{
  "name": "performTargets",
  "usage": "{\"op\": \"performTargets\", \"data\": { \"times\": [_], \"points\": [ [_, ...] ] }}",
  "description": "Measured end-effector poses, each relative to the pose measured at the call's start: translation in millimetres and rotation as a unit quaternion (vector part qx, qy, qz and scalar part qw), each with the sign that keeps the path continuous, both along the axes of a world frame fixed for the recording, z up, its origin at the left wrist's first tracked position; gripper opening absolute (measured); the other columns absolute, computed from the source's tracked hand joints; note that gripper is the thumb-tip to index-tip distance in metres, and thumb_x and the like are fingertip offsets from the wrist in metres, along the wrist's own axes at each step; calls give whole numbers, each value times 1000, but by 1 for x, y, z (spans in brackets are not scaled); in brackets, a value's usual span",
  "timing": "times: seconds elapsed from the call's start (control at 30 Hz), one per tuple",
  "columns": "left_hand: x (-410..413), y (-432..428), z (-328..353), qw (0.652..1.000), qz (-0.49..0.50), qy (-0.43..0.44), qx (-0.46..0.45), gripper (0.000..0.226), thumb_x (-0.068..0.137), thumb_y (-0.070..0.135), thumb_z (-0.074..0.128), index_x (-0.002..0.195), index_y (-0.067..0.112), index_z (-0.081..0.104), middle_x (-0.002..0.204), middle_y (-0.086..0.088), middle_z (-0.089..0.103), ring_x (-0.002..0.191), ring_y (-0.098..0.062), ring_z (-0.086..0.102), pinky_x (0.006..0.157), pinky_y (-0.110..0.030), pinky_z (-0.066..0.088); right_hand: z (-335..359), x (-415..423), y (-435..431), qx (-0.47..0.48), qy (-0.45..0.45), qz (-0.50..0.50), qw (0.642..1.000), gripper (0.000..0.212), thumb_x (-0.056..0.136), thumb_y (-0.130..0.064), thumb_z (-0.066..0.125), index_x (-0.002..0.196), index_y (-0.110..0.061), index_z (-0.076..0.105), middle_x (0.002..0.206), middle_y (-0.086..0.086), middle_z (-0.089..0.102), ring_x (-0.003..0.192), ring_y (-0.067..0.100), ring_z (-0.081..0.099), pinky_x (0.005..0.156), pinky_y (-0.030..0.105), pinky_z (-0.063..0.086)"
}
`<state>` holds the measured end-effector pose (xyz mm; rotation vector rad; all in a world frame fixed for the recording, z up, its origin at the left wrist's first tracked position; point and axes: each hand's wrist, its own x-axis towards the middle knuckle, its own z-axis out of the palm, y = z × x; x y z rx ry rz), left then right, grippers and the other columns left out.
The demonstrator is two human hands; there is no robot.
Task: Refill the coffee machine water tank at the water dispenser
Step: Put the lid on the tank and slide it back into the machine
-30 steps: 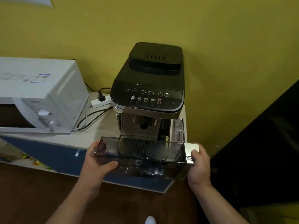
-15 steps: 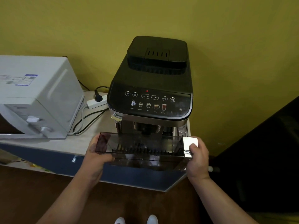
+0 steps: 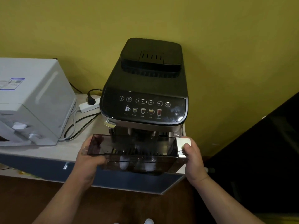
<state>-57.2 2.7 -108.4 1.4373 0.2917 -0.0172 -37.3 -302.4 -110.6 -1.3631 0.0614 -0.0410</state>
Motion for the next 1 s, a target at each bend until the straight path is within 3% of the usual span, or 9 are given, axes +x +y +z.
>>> {"op": "performTargets", "data": {
  "times": [0.1,0.27,0.43,0.5,0.6,0.67,0.73,0.87,1.0],
  "points": [
    [2,5,-7,1000,-2,-3,3,75,51,-13,67,121,13,61,117,-23,64,113,-43,60,85,-68,51,-3,15,-29,-55,26,-20,998,41,78,-54,56,98,-20,66,99,16,65,92,31,61,78,41,50],
    [4,4,-9,1000,-7,5,-1,70,65,-33,56,124,6,56,120,-22,64,116,-41,60,89,-64,50,-31,68,-56,-253,116,-54,959,4,92,-24,60,93,-20,60,95,1,64,99,27,61,74,28,46],
    [4,5,-9,1000,-11,-4,-1,68,68,-33,55,125,2,55,121,-25,64,115,-42,61,91,-63,51,-66,92,-55,-389,172,4,905,18,86,-11,65,103,-8,60,100,8,63,90,25,61,63,25,44],
    [5,5,-9,1000,-3,-8,-2,69,65,-32,59,125,2,55,119,-26,65,114,-42,62,86,-56,56,-74,95,-53,-401,189,16,896,17,84,-12,61,99,-7,61,98,14,65,91,30,61,66,29,47],
    [5,3,-8,1000,3,-8,2,70,64,-35,54,124,1,55,115,-25,67,110,-39,66,74,-39,63,-111,107,-63,-371,235,-6,898,19,76,-32,47,88,-22,59,105,19,65,98,37,62,87,47,53],
    [4,2,-5,1000,0,-12,-1,69,64,-38,51,122,1,56,112,-24,68,108,-37,67,71,-37,64,-154,124,-77,-336,253,-17,907,23,70,-40,40,75,-26,57,108,22,65,101,40,62,88,53,52],
    [4,-1,-2,1000,0,-11,2,69,65,-39,49,118,4,59,107,-18,71,104,-30,70,68,-34,63,-141,122,-69,-312,268,-42,910,23,70,-42,42,70,-25,57,106,23,65,99,41,62,89,53,52],
    [3,-5,3,1000,6,-7,7,70,65,-40,46,110,11,62,98,-3,75,97,-18,72,62,-31,63,-72,100,-35,-359,268,-68,892,10,87,-9,49,83,-6,59,80,13,58,80,32,56,76,36,48],
    [2,-8,6,1000,13,-4,8,73,65,-41,47,110,15,62,98,4,75,99,-15,71,61,-29,62,-69,102,-38,-417,271,-91,863,9,86,1,49,81,-3,56,73,10,51,76,30,52,69,35,45]
  ]
}}
